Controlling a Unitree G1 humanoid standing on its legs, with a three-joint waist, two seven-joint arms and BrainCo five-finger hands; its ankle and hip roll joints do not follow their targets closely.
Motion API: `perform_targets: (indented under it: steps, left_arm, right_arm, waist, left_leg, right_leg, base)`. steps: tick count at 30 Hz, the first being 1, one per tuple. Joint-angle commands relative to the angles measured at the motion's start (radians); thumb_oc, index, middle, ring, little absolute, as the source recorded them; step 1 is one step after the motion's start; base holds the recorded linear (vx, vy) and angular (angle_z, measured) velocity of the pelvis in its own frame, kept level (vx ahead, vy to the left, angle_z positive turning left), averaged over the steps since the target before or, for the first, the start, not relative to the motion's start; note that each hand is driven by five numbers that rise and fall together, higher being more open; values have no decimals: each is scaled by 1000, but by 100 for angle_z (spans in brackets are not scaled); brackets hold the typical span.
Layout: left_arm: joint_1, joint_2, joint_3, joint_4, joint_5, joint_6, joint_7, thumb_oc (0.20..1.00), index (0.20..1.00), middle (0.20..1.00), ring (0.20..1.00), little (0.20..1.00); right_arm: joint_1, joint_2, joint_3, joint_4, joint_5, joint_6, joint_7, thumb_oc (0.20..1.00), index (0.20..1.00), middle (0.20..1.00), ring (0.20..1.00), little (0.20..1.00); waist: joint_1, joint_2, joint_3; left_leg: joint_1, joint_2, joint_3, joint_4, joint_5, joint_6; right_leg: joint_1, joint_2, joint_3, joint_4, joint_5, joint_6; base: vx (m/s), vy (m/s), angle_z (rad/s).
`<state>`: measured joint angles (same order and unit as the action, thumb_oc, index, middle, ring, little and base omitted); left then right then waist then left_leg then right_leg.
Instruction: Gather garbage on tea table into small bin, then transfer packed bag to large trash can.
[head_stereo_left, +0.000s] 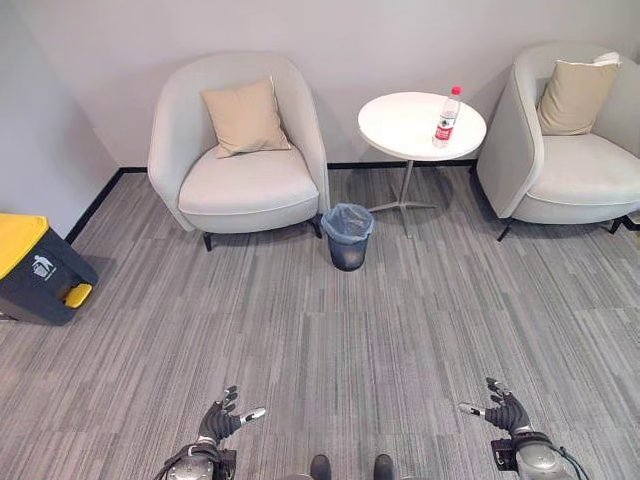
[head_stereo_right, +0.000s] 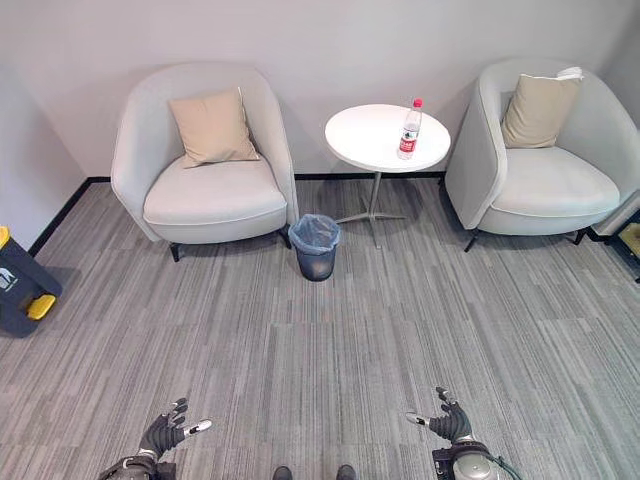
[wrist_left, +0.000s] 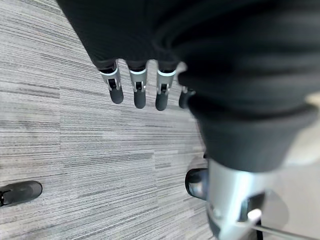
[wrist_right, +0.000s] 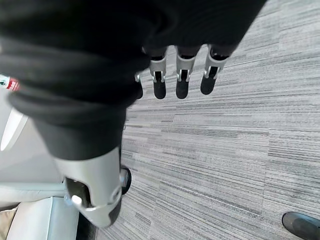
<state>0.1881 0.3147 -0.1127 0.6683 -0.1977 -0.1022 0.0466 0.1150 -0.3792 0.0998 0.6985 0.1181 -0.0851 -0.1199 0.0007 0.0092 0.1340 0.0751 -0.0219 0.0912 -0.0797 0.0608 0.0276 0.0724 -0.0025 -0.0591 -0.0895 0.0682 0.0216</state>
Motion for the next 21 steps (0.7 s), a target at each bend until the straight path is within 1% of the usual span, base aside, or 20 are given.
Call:
perform_targets:
  steps: [1,8,10,14,16,17,18,19,20,21]
  left_arm:
    - [-44,11,21,4,-17,-33,18,1000,1000,1000,1000,1000]
    - [-43,16,20,1,-31,-23,11,1000,1000,1000,1000,1000]
    - [-47,22,20,-10,-32,-23,13,1000,1000,1000,1000,1000]
    - [-52,31,21,-15,-33,-23,18,1000,1000,1000,1000,1000]
    - [-57,33,26,-19,-41,-22,22,1000,1000,1000,1000,1000]
    - [-58,33,26,-19,-41,-22,22,1000,1000,1000,1000,1000]
    - [-61,36,30,-27,-48,-24,26,1000,1000,1000,1000,1000]
    - [-65,38,31,-29,-47,-24,28,1000,1000,1000,1000,1000]
    - [-73,38,32,-26,-48,-28,37,1000,1000,1000,1000,1000]
    - [-73,36,33,-25,-47,-29,39,1000,1000,1000,1000,1000]
  right_arm:
    - [-29,6,-30,-28,26,-25,-13,1000,1000,1000,1000,1000]
    - [-35,12,-46,-12,51,-13,-13,1000,1000,1000,1000,1000]
    - [-43,12,-54,-8,65,-11,-18,1000,1000,1000,1000,1000]
    - [-54,18,-62,5,87,-8,-22,1000,1000,1000,1000,1000]
    - [-65,20,-62,9,92,-6,-27,1000,1000,1000,1000,1000]
    - [-65,20,-62,9,92,-6,-27,1000,1000,1000,1000,1000]
    - [-72,22,-58,3,94,-5,-28,1000,1000,1000,1000,1000]
    - [-77,21,-56,-4,92,-6,-29,1000,1000,1000,1000,1000]
    - [-89,21,-47,-9,94,-8,-34,1000,1000,1000,1000,1000]
    - [-93,22,-45,-11,91,-6,-34,1000,1000,1000,1000,1000]
  waist:
    - [-9,-28,-14]
    - [-7,-35,-5]
    - [-5,-39,2]
    - [-2,-42,10]
    - [-4,-43,21]
    - [-3,-43,21]
    - [-3,-42,34]
    - [-4,-41,42]
    - [-4,-40,57]
    - [-1,-40,61]
  left_leg:
    - [37,14,-42,2,-131,-52]
    - [8,4,-41,61,-159,-41]
    - [-19,-3,-42,97,-170,-36]
    - [-50,-15,-41,129,-185,-25]
    - [-71,-20,-41,145,-193,-16]
    - [-72,-20,-40,146,-194,-16]
    - [-83,-24,-39,164,-203,-8]
    - [-85,-23,-35,171,-209,-5]
    - [-82,-16,-21,182,-220,-2]
    - [-78,-15,-13,183,-227,-1]
  right_leg:
    - [33,-63,-12,2,-114,87]
    - [29,-75,-9,14,-114,92]
    - [12,-82,-3,34,-116,94]
    - [-18,-91,5,71,-121,101]
    - [-63,-95,18,122,-125,108]
    - [-65,-95,19,124,-126,108]
    - [-102,-92,26,178,-133,111]
    - [-123,-90,29,209,-134,115]
    - [-169,-87,23,270,-134,122]
    - [-184,-90,12,284,-132,124]
  base:
    - [45,30,-3]
    - [24,30,-1]
    - [-11,48,-1]
    - [-5,64,-4]
    - [-28,68,-7]
    - [-38,56,-18]
    - [-24,54,-22]
    - [-11,72,-40]
    - [31,36,-40]
    - [62,11,-50]
